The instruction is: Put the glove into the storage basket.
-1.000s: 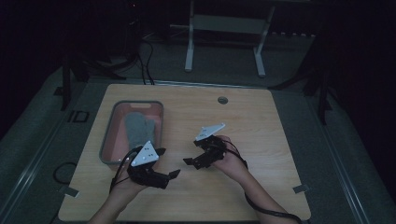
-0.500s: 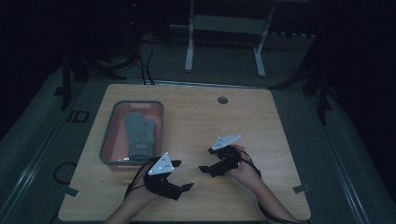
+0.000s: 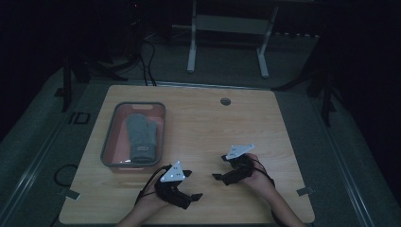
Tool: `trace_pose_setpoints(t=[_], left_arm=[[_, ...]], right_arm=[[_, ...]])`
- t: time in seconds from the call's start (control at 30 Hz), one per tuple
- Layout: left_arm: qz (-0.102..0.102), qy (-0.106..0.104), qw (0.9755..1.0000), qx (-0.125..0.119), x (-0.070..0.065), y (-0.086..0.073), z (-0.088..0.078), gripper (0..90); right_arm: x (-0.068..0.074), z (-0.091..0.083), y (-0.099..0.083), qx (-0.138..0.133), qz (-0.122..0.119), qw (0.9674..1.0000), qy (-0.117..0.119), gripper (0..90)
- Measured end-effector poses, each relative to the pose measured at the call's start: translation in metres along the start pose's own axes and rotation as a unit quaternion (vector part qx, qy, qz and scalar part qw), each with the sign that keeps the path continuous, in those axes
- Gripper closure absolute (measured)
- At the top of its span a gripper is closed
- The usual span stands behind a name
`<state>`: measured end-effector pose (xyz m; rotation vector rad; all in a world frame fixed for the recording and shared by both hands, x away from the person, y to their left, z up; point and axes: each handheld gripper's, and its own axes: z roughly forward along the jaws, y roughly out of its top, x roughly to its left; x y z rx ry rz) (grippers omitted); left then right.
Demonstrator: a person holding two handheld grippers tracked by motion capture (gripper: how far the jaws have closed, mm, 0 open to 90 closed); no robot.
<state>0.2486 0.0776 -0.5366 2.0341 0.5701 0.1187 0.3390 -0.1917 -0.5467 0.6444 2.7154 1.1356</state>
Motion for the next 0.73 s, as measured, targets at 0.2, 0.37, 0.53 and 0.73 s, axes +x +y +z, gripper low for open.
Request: trace_pose_setpoints(t=[0.2,0.37,0.53,0.73], left_arm=[[-0.006,-0.007,1.0,-0.003,-0.002,-0.004,0.007,11.8],[-0.006,-0.014,0.9998,-0.009,-0.002,-0.005,0.008,11.8],[-0.01,-0.015,0.9998,-0.007,-0.003,-0.006,0.01,11.9],[-0.01,-0.019,0.9997,-0.008,-0.003,-0.007,0.01,11.8]], right_arm=[[-0.003,-0.007,-0.016,-0.008,0.016,0.9998,-0.005,14.9],[-0.004,-0.015,-0.025,-0.018,0.023,0.9995,-0.014,14.9],[-0.007,-0.021,-0.035,-0.023,0.037,0.9989,-0.018,14.9],[-0.01,-0.026,-0.039,-0.035,0.049,0.998,-0.02,14.9]])
